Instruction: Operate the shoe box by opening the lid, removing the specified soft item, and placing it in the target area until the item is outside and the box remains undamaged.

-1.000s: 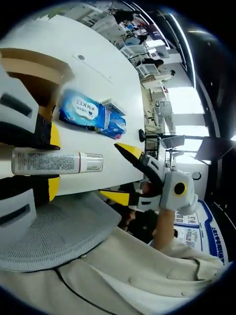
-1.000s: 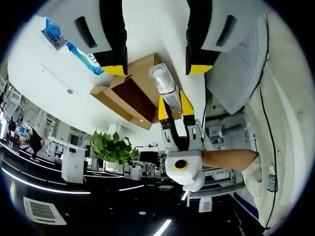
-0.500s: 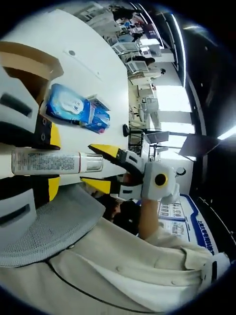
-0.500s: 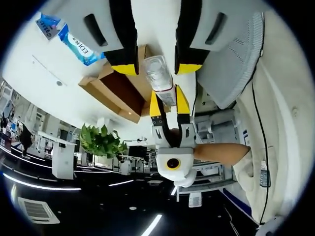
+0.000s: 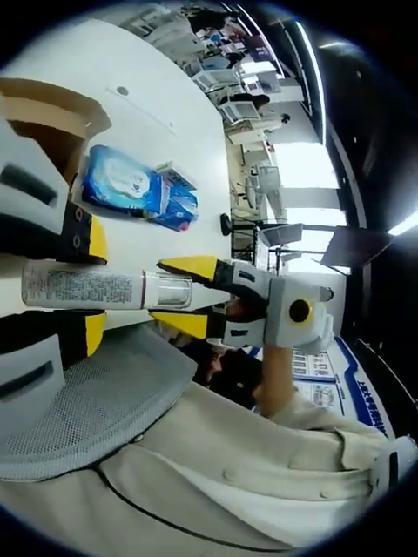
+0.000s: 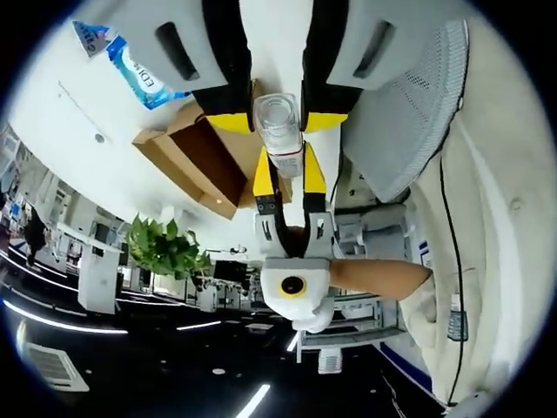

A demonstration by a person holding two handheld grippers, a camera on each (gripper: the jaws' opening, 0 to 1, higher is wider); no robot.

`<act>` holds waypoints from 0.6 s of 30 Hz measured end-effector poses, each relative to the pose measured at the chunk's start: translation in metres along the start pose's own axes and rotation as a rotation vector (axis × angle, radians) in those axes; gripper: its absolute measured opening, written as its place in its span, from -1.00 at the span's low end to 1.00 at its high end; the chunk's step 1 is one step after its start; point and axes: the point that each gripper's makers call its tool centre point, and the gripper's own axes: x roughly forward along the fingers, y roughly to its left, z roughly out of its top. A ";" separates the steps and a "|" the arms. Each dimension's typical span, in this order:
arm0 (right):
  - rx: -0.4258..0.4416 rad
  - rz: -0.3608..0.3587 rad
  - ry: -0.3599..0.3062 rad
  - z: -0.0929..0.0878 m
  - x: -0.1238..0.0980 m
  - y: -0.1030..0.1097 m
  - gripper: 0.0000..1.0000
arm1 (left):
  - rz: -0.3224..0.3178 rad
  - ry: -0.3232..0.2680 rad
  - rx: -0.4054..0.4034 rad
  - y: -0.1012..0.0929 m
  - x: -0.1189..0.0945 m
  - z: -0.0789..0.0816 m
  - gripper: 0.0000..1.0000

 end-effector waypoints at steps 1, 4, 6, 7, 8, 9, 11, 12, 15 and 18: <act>-0.015 0.003 0.005 0.001 0.001 0.002 -0.67 | -0.002 0.008 0.009 -0.001 0.001 -0.002 -0.60; -0.045 0.011 0.055 -0.002 0.002 0.002 -0.67 | -0.011 0.023 0.004 -0.003 0.005 -0.005 -0.60; -0.047 0.016 0.075 -0.003 0.003 0.002 -0.68 | -0.009 0.031 -0.013 -0.003 0.007 -0.007 -0.60; -0.047 0.018 0.082 -0.003 0.003 0.002 -0.68 | -0.009 0.033 -0.014 -0.003 0.007 -0.007 -0.59; -0.050 0.019 0.088 -0.003 0.003 0.002 -0.68 | -0.006 0.037 -0.012 -0.003 0.008 -0.007 -0.59; -0.055 0.021 0.093 -0.004 0.003 0.002 -0.68 | -0.005 0.039 -0.015 -0.003 0.008 -0.007 -0.59; -0.057 0.026 0.099 -0.005 0.002 0.001 -0.68 | -0.004 0.043 -0.023 -0.003 0.008 -0.008 -0.59; -0.052 0.028 0.102 -0.005 0.002 0.001 -0.68 | -0.002 0.043 -0.024 -0.002 0.008 -0.008 -0.59; -0.048 0.028 0.106 -0.005 0.002 -0.001 -0.68 | 0.013 0.040 -0.017 0.000 0.007 -0.007 -0.58; -0.051 0.028 0.113 -0.005 0.002 -0.005 -0.68 | 0.029 0.031 -0.019 0.002 0.006 -0.006 -0.48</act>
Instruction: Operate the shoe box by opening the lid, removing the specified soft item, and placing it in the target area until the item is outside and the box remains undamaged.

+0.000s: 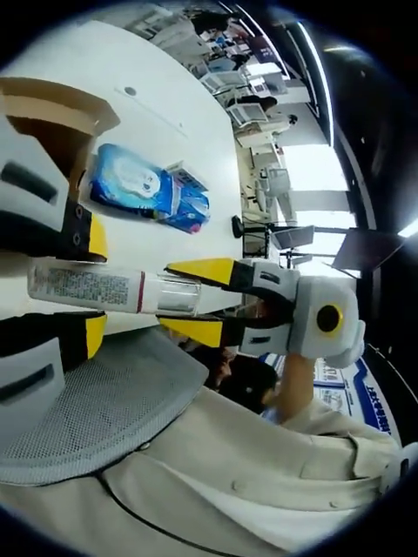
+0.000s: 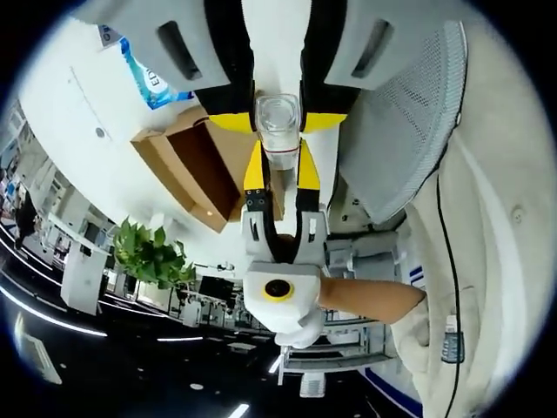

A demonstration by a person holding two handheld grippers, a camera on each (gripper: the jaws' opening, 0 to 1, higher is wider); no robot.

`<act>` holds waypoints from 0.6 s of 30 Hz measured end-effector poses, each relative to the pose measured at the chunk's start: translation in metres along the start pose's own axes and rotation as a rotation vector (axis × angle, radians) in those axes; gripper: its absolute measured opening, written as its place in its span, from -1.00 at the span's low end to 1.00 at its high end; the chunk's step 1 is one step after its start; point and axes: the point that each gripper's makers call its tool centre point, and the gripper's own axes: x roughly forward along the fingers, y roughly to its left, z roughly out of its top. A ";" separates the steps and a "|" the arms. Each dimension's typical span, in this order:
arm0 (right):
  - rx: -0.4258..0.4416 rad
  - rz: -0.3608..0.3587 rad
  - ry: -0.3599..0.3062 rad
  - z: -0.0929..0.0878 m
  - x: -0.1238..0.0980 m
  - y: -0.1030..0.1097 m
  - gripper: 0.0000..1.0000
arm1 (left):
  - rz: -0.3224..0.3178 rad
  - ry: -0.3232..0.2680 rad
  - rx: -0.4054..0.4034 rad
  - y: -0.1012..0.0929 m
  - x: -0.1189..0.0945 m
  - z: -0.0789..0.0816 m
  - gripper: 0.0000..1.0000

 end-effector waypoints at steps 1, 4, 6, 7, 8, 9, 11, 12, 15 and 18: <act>0.001 0.000 0.002 0.000 0.000 -0.001 -0.68 | 0.009 -0.001 -0.004 0.002 -0.001 0.000 -0.45; -0.001 -0.004 0.010 0.000 -0.002 -0.007 -0.68 | 0.035 -0.007 -0.010 0.006 -0.006 -0.002 -0.42; -0.003 -0.007 0.017 0.001 -0.004 -0.012 -0.68 | 0.056 -0.014 -0.016 0.009 -0.011 -0.005 -0.39; -0.007 -0.009 0.020 0.001 -0.005 -0.015 -0.68 | 0.066 -0.016 -0.022 0.011 -0.013 -0.006 -0.37; -0.007 -0.010 0.023 0.001 -0.007 -0.018 -0.68 | 0.074 -0.017 -0.031 0.012 -0.015 -0.008 -0.35; -0.008 -0.012 0.027 0.001 -0.008 -0.021 -0.68 | 0.080 -0.016 -0.038 0.013 -0.017 -0.009 -0.32; -0.013 -0.016 0.032 0.001 -0.010 -0.026 -0.68 | 0.098 -0.018 -0.044 0.015 -0.021 -0.012 -0.30; -0.015 -0.017 0.036 0.002 -0.011 -0.028 -0.68 | 0.106 -0.020 -0.046 0.016 -0.023 -0.013 -0.29; -0.023 -0.021 0.049 0.001 -0.016 -0.037 -0.68 | 0.141 -0.027 -0.060 0.021 -0.030 -0.017 -0.27; -0.030 -0.024 0.062 0.001 -0.019 -0.044 -0.68 | 0.178 -0.043 -0.085 0.027 -0.037 -0.020 -0.18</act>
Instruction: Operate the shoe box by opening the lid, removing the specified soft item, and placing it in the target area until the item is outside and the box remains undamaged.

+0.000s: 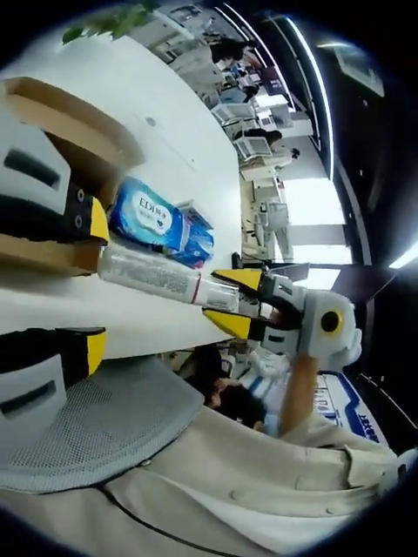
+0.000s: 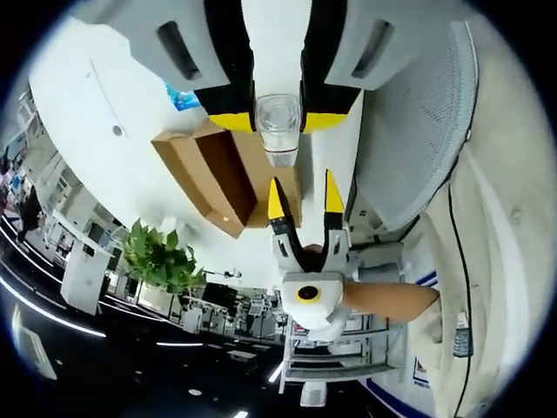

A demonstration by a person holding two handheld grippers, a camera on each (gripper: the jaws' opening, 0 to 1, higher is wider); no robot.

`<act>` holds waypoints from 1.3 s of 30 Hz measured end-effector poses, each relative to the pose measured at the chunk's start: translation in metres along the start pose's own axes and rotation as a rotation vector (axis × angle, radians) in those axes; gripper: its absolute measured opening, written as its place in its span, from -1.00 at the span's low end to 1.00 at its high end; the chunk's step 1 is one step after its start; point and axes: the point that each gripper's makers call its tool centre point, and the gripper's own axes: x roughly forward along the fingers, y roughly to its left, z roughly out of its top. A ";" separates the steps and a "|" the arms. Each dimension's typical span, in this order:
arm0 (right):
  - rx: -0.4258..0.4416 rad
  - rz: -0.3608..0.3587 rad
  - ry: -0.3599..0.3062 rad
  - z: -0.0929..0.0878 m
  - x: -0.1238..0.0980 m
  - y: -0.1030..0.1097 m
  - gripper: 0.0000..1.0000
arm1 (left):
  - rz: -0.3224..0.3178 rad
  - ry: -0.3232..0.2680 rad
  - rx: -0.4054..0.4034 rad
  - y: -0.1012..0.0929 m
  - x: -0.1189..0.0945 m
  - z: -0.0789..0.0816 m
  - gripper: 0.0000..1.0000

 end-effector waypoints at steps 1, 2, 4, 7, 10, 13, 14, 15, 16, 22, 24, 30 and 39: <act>-0.003 -0.001 0.004 0.000 -0.001 -0.002 -0.68 | 0.012 -0.004 -0.007 0.002 -0.002 0.000 -0.14; -0.008 -0.001 0.013 -0.001 -0.001 -0.005 -0.68 | 0.030 -0.009 -0.016 0.005 -0.005 -0.001 -0.11; -0.014 -0.003 0.022 -0.002 -0.003 -0.010 -0.68 | 0.050 -0.015 -0.035 0.009 -0.008 -0.002 -0.04; -0.019 -0.006 0.040 -0.004 -0.006 -0.018 -0.68 | 0.087 -0.025 -0.058 0.014 -0.016 -0.003 0.05; -0.019 -0.015 0.062 -0.008 -0.009 -0.032 -0.67 | 0.159 -0.045 -0.077 0.023 -0.026 -0.005 0.14; -0.007 -0.026 0.077 -0.013 -0.011 -0.046 -0.67 | 0.199 -0.065 -0.105 0.026 -0.035 -0.007 0.21; -0.007 -0.029 0.082 -0.015 -0.011 -0.049 -0.67 | 0.210 -0.071 -0.111 0.027 -0.038 -0.008 0.22; -0.006 -0.033 0.092 -0.018 -0.011 -0.055 -0.67 | 0.223 -0.077 -0.117 0.028 -0.041 -0.008 0.24; -0.002 -0.037 0.102 -0.021 -0.012 -0.060 -0.67 | 0.243 -0.085 -0.127 0.029 -0.045 -0.010 0.26; 0.009 -0.052 0.146 -0.035 -0.011 -0.083 -0.67 | 0.301 -0.097 -0.181 0.029 -0.061 -0.020 0.39; 0.011 -0.055 0.160 -0.038 -0.011 -0.089 -0.67 | 0.313 -0.096 -0.185 0.027 -0.065 -0.023 0.40; 0.006 -0.062 0.202 -0.045 -0.011 -0.113 -0.67 | 0.366 -0.104 -0.221 0.027 -0.081 -0.030 0.47; -0.050 -0.053 0.291 -0.058 -0.008 -0.144 -0.67 | 0.453 -0.108 -0.274 0.030 -0.094 -0.037 0.62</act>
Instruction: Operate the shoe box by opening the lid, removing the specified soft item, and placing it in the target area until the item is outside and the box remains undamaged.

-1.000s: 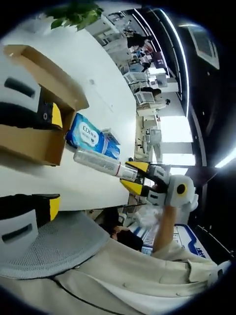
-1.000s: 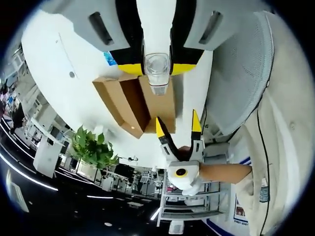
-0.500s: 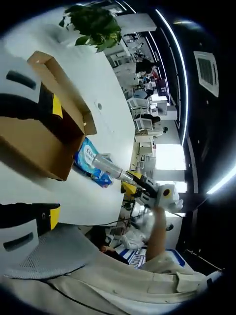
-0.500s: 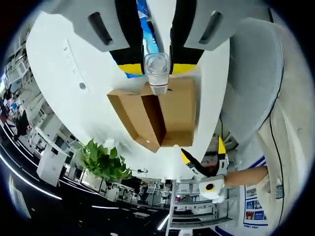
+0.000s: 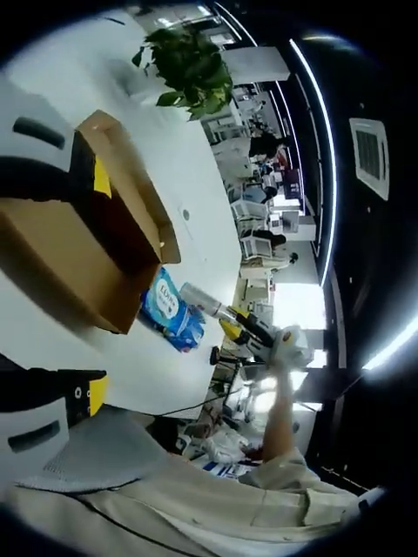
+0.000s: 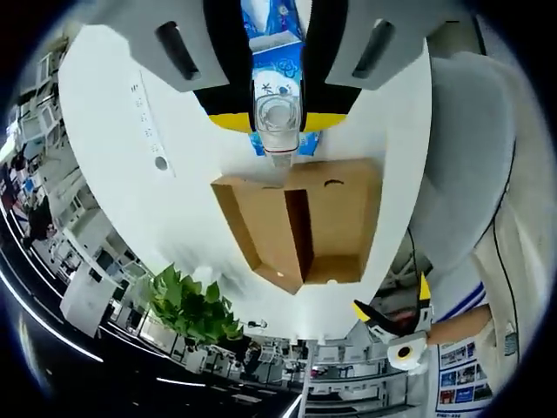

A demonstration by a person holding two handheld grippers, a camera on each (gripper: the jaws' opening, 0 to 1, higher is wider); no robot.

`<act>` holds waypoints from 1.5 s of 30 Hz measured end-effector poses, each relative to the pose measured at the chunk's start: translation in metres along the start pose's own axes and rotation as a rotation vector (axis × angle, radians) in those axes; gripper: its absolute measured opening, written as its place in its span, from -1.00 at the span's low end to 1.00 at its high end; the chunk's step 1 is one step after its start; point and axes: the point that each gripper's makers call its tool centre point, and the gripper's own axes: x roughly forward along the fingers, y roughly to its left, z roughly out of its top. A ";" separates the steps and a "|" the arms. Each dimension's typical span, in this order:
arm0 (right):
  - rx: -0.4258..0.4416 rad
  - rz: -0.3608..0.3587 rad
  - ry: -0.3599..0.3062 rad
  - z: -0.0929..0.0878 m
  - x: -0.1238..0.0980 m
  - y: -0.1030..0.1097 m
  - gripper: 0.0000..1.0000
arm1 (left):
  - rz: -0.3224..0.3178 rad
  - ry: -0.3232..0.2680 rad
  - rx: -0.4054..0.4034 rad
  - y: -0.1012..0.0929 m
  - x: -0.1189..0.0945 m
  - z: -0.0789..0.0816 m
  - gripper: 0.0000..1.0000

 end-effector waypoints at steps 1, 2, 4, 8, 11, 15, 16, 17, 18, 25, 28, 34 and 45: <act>-0.010 -0.002 0.013 -0.002 0.001 -0.003 -0.67 | 0.012 -0.006 -0.010 0.001 -0.002 0.000 0.63; -0.013 -0.003 0.024 -0.005 0.002 -0.006 -0.67 | 0.017 -0.009 -0.015 0.001 -0.003 0.000 0.65; -0.004 0.002 0.034 -0.008 0.006 -0.011 -0.67 | 0.030 -0.008 -0.018 0.000 -0.005 -0.002 0.66; -0.006 0.002 0.074 -0.016 0.012 -0.022 -0.67 | 0.054 -0.011 -0.021 0.000 -0.010 -0.001 0.75; 0.003 0.005 0.107 -0.024 0.018 -0.031 -0.67 | 0.060 -0.010 -0.025 -0.001 -0.011 -0.001 0.78; -0.002 0.006 0.135 -0.025 0.024 -0.039 -0.67 | 0.076 -0.002 -0.037 -0.002 -0.013 -0.002 0.86; -0.003 0.009 0.141 -0.026 0.025 -0.040 -0.67 | 0.081 -0.007 -0.043 -0.003 -0.013 -0.002 0.88; -0.005 0.010 0.152 -0.027 0.027 -0.043 -0.66 | 0.084 -0.008 -0.046 -0.003 -0.013 -0.002 0.91; -0.010 0.009 0.160 -0.028 0.029 -0.045 -0.66 | 0.085 -0.007 -0.047 -0.003 -0.013 -0.002 0.91; -0.022 0.003 0.241 -0.039 0.037 -0.060 -0.66 | 0.095 0.009 -0.055 -0.003 -0.012 -0.005 0.97; -0.018 0.006 0.268 -0.042 0.044 -0.066 -0.66 | 0.098 0.003 -0.063 -0.002 -0.010 -0.003 0.99; -0.030 0.023 0.335 -0.052 0.056 -0.073 -0.66 | 0.087 0.019 -0.065 -0.001 -0.005 -0.004 0.99; -0.025 0.048 0.414 -0.065 0.070 -0.074 -0.66 | 0.089 0.040 -0.066 0.003 -0.002 -0.008 0.99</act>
